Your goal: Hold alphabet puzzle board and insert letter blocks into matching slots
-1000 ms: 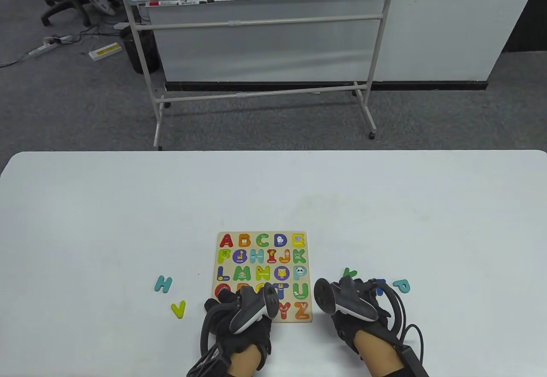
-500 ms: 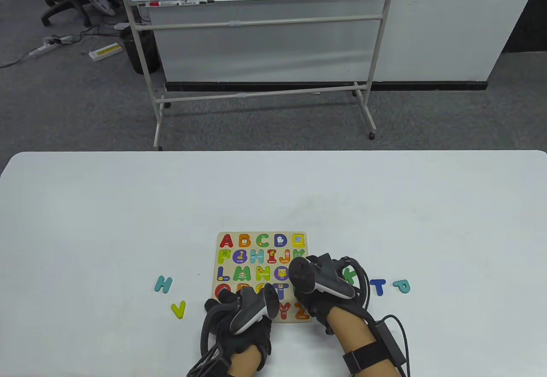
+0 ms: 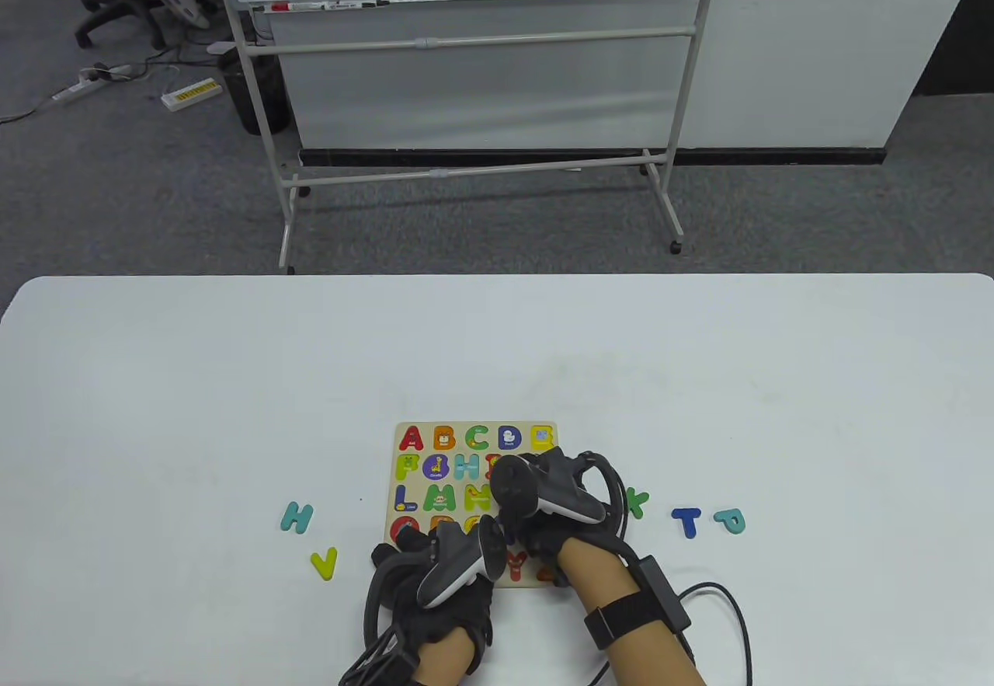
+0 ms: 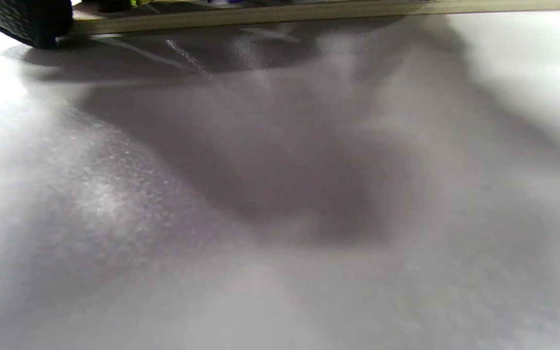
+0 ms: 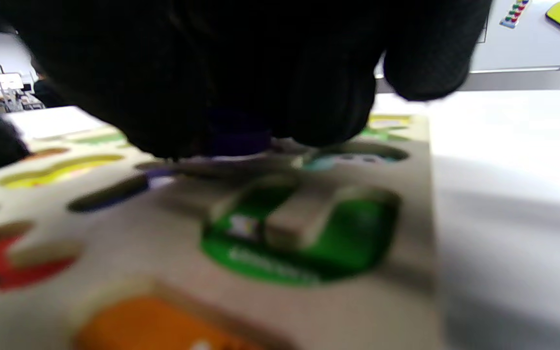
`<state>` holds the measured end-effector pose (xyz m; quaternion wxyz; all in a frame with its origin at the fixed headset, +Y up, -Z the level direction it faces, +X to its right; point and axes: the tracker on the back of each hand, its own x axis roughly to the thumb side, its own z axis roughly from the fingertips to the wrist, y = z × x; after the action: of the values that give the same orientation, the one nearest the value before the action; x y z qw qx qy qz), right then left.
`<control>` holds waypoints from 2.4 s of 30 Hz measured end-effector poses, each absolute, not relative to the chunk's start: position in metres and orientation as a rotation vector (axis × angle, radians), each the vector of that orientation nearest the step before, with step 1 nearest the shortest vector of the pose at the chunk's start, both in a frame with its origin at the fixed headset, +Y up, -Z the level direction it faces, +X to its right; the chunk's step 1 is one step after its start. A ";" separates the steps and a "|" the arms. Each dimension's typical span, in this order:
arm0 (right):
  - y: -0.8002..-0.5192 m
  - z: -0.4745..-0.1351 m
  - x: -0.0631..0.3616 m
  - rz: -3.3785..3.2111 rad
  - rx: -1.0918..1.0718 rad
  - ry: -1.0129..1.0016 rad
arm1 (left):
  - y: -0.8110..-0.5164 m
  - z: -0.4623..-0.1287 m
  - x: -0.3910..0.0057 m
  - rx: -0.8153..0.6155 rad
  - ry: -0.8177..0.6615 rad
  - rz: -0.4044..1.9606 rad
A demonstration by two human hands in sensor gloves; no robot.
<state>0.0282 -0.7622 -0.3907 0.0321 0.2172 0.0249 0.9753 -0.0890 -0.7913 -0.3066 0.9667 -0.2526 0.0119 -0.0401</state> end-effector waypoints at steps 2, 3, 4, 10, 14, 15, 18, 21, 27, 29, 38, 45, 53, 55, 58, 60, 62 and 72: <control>-0.763 -0.390 0.028 3.001 0.665 0.071 | -0.791 -0.307 -0.089 -0.511 0.023 -0.083; -0.762 -0.390 0.028 3.001 0.662 0.077 | -0.791 -0.307 -0.089 -0.511 0.023 -0.083; -0.762 -0.390 0.028 3.000 0.661 0.078 | -0.791 -0.307 -0.089 -0.511 0.023 -0.083; -0.763 -0.391 0.028 2.995 0.653 0.085 | -0.791 -0.306 -0.089 -0.514 0.021 -0.082; -0.763 -0.390 0.028 2.998 0.660 0.084 | -0.791 -0.306 -0.089 -0.513 0.022 -0.085; -0.763 -0.390 0.028 3.000 0.661 0.083 | -0.791 -0.306 -0.089 -0.514 0.023 -0.084; -0.763 -0.390 0.027 3.007 0.664 0.090 | -0.791 -0.306 -0.089 -0.514 0.023 -0.083; -0.761 -0.391 0.026 3.011 0.676 0.059 | -0.791 -0.306 -0.089 -0.515 0.022 -0.080; -0.760 -0.392 0.028 2.989 0.676 0.045 | -0.791 -0.306 -0.090 -0.516 0.017 -0.077; -0.760 -0.392 0.029 2.988 0.676 0.036 | -0.791 -0.306 -0.090 -0.517 0.017 -0.074; -0.761 -0.393 0.033 2.954 0.644 -0.019 | -0.791 -0.306 -0.090 -0.520 0.022 -0.072; -0.761 -0.388 0.030 2.983 0.682 -0.053 | -0.791 -0.305 -0.090 -0.519 0.023 -0.073; -0.760 -0.384 0.027 3.021 0.742 -0.135 | -0.791 -0.305 -0.090 -0.517 0.022 -0.072; -0.762 -0.382 0.027 3.022 0.746 -0.207 | -0.791 -0.305 -0.090 -0.517 0.022 -0.072; -0.761 -0.386 0.030 2.999 0.727 -0.191 | -0.791 -0.306 -0.090 -0.517 0.020 -0.070; -0.760 -0.389 0.032 2.981 0.689 -0.130 | -0.791 -0.306 -0.090 -0.517 0.020 -0.069; -0.759 -0.391 0.033 2.978 0.679 -0.066 | -0.791 -0.306 -0.090 -0.518 0.019 -0.069; -0.735 -0.402 0.072 2.765 0.454 0.136 | -0.791 -0.306 -0.090 -0.522 0.020 -0.067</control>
<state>0.0718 -0.7345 -0.4024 0.1675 0.1595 0.0478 0.9717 -0.0904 -0.7915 -0.3063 0.9656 -0.2579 0.0101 -0.0331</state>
